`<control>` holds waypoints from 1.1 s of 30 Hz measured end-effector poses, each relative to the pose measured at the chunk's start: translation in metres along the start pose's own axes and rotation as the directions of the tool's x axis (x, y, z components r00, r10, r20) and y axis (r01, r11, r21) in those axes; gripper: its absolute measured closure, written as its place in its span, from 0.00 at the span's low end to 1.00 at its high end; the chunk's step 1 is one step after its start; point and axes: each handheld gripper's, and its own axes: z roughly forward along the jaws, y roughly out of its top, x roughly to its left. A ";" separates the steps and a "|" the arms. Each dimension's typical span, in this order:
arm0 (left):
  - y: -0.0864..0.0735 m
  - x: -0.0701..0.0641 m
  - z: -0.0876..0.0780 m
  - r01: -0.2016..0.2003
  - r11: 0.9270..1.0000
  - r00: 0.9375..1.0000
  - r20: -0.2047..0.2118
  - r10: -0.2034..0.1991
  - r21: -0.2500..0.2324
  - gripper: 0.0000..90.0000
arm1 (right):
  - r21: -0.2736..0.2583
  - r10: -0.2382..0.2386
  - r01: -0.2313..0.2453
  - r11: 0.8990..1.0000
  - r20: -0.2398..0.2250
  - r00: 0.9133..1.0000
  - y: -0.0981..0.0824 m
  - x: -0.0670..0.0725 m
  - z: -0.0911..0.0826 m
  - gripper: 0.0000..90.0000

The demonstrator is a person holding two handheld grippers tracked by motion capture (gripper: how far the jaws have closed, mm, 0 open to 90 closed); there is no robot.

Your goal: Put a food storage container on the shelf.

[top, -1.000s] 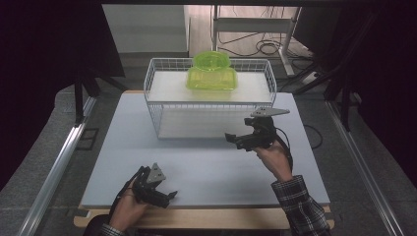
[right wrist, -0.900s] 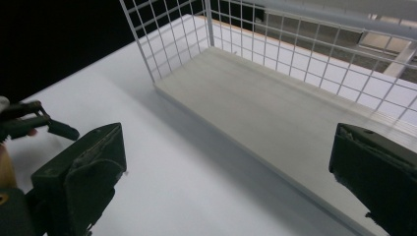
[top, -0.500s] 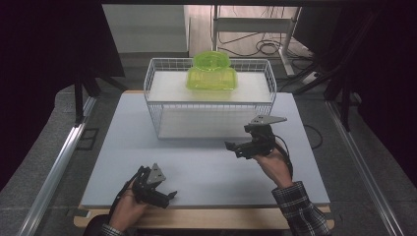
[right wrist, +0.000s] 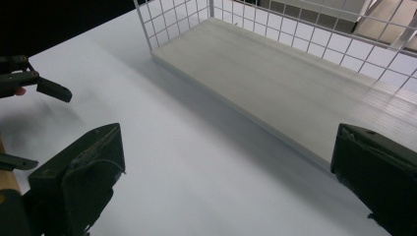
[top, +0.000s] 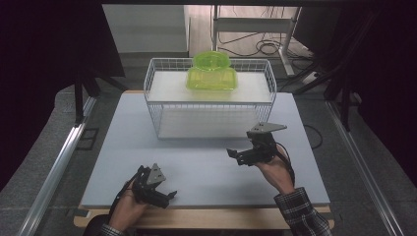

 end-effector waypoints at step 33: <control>0.000 0.000 0.000 0.006 1.000 1.000 0.002 -0.006 -0.001 0.03 | 0.042 0.028 -0.031 0.999 0.064 0.998 -0.052 -0.009 -0.021 0.00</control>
